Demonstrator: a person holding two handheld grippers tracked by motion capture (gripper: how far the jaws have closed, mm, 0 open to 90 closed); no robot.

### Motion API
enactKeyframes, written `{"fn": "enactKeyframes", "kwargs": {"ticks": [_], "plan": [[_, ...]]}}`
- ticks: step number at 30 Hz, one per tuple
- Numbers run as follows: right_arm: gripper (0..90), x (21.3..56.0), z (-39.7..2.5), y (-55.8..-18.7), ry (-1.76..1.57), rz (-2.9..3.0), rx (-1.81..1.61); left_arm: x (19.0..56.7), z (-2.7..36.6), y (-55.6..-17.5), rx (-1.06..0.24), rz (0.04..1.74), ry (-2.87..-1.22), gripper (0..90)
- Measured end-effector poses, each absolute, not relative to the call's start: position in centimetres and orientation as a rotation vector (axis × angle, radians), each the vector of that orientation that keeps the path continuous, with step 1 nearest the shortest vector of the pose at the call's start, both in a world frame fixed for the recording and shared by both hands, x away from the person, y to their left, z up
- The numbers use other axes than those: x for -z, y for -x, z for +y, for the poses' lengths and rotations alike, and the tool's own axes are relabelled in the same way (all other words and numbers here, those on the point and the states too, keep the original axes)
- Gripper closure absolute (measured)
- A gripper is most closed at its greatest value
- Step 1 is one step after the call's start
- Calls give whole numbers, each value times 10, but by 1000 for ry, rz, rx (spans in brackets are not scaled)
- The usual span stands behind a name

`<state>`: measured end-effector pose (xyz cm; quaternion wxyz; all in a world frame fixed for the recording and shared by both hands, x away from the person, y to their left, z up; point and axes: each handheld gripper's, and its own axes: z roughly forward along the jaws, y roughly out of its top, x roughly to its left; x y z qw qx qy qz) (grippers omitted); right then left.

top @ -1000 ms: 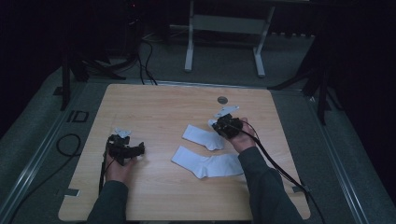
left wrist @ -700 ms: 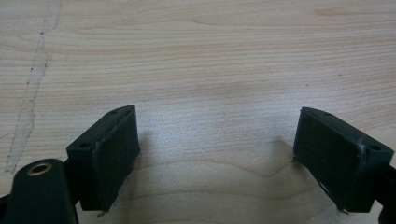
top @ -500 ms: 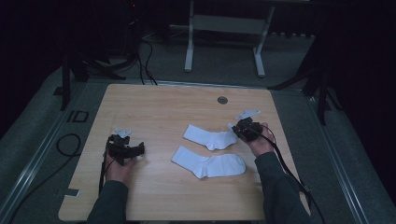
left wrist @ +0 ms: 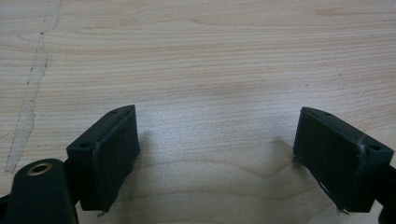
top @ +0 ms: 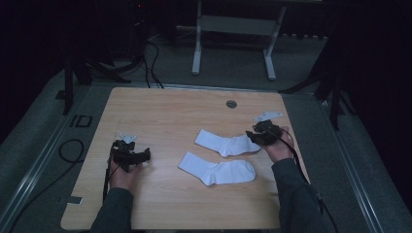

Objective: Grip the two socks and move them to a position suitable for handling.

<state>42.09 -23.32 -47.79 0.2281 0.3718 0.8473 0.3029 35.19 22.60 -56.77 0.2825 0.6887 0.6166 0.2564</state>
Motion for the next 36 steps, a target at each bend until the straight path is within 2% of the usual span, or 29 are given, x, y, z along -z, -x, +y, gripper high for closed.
{"fn": "enactKeyframes", "kwargs": {"ticks": [4,12,18,27,36], "plan": [[623,483,-207,-424,-959,2389,-828,568,226,-352,-687,1651,-1844,144],[825,499,-164,-432,-872,2507,-820,568,226,-352,-687,1651,-1844,144],[845,519,-137,-433,-803,2599,-771,568,226,-352,-687,1651,-1845,144],[848,540,-125,-432,-829,2653,-748,568,226,-352,-687,1651,-1844,143],[838,538,-126,-421,-703,2716,-689,568,226,-352,-687,1651,-1844,143]]}}
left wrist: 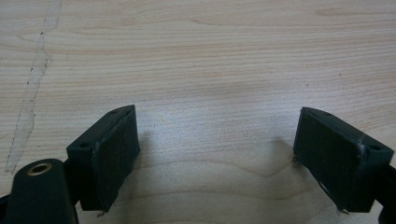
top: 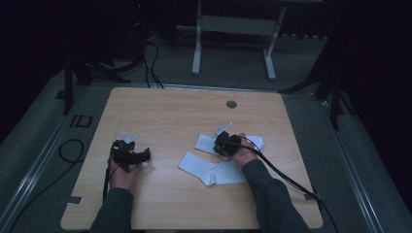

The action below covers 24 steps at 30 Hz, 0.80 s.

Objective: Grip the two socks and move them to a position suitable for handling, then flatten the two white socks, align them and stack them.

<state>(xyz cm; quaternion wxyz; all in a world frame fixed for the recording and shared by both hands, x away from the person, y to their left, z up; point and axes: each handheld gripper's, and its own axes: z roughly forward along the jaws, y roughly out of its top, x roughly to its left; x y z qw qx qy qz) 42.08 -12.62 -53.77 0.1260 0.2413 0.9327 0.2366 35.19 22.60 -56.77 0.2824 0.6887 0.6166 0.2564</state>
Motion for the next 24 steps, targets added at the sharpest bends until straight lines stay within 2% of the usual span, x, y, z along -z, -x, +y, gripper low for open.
{"fn": "enactKeyframes", "kwargs": {"ticks": [15,24], "plan": [[820,537,-139,-417,-706,2739,-695,568,226,-352,-687,1651,-1845,144],[740,525,-140,-423,-689,2721,-725,568,226,-352,-687,1651,-1844,143]]}}
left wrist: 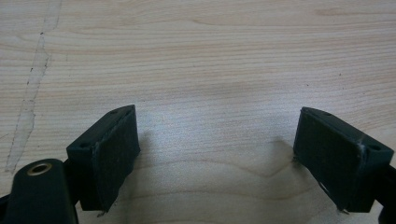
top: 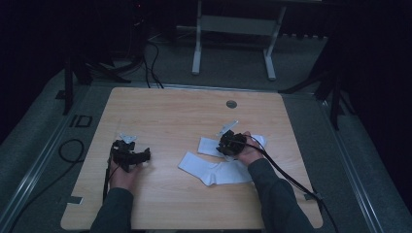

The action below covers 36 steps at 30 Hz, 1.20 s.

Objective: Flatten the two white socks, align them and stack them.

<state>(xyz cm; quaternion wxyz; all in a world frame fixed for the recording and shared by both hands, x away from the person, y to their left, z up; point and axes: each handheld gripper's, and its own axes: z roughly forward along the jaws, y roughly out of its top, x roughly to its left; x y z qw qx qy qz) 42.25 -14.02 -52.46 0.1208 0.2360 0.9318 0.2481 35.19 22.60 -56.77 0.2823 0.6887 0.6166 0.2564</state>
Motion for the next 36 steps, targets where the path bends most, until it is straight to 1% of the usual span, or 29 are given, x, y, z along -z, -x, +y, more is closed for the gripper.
{"fn": "enactKeyframes", "kwargs": {"ticks": [5,8,10,16,26,31,36], "plan": [[694,519,-135,-430,-635,2732,-743,568,226,-352,-687,1651,-1844,143],[632,520,-130,-435,-628,2753,-737,568,226,-352,-687,1651,-1844,143],[606,523,-128,-438,-630,2772,-727,568,226,-352,-687,1651,-1844,143],[560,531,-120,-442,-586,2819,-677,568,226,-352,-687,1651,-1844,143],[533,534,-122,-447,-555,2863,-674,568,226,-352,-687,1650,-1845,143],[551,527,-123,-445,-486,2874,-703,568,226,-352,-686,1650,-1847,143],[548,526,-128,-449,-438,2899,-672,568,226,-352,-686,1649,-1847,143]]}}
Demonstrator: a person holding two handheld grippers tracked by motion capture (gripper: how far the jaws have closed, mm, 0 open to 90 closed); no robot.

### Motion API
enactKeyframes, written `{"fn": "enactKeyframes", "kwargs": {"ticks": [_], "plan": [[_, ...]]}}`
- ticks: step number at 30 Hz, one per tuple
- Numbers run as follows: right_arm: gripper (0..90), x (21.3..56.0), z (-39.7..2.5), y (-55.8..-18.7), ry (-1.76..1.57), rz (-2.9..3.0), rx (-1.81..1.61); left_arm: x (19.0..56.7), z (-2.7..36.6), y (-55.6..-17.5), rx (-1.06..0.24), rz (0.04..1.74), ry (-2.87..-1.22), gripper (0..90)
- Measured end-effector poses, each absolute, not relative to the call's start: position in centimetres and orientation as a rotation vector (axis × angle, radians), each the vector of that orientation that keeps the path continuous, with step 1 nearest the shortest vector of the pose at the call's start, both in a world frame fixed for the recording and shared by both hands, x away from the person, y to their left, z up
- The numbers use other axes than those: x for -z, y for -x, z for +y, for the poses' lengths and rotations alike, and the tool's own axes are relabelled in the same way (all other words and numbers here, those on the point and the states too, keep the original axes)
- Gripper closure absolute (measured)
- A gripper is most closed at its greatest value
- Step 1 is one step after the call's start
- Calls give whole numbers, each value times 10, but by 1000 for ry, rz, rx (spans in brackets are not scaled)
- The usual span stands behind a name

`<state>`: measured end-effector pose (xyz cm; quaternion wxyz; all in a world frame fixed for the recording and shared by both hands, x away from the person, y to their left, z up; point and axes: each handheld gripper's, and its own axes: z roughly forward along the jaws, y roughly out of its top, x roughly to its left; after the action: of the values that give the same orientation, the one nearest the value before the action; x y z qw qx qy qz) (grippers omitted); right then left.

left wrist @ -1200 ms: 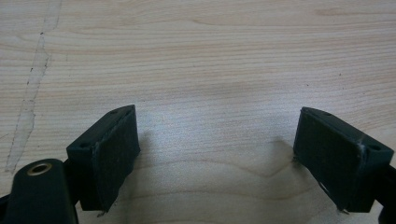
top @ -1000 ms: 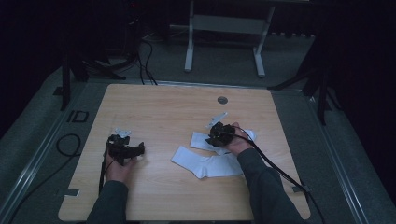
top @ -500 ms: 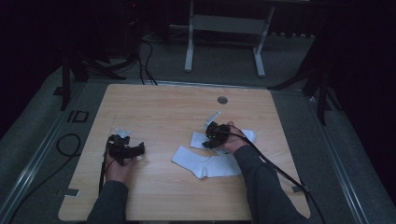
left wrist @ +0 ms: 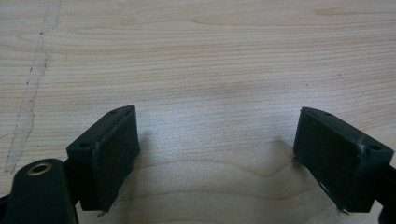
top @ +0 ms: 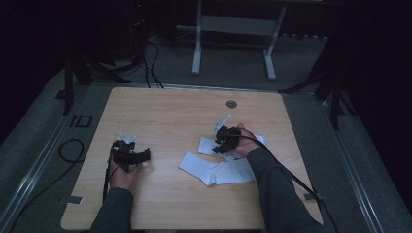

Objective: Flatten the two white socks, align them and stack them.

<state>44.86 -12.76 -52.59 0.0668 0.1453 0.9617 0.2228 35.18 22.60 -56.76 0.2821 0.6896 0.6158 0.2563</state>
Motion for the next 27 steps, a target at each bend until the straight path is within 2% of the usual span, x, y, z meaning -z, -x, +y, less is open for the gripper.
{"fn": "enactKeyframes", "kwargs": {"ticks": [9,15,18,19,24,27], "plan": [[499,534,-128,-455,-417,2933,-663,568,226,-352,-686,1650,-1845,143],[502,535,-130,-459,-447,2944,-683,568,226,-352,-687,1649,-1847,143],[598,536,-131,-461,-514,2916,-701,568,226,-352,-687,1649,-1847,144],[598,536,-131,-461,-514,2916,-701,568,226,-352,-687,1649,-1847,144],[814,538,-135,-461,-688,2823,-751,568,226,-352,-687,1649,-1847,143],[835,539,-138,-461,-752,2796,-780,568,226,-352,-686,1650,-1847,143]]}}
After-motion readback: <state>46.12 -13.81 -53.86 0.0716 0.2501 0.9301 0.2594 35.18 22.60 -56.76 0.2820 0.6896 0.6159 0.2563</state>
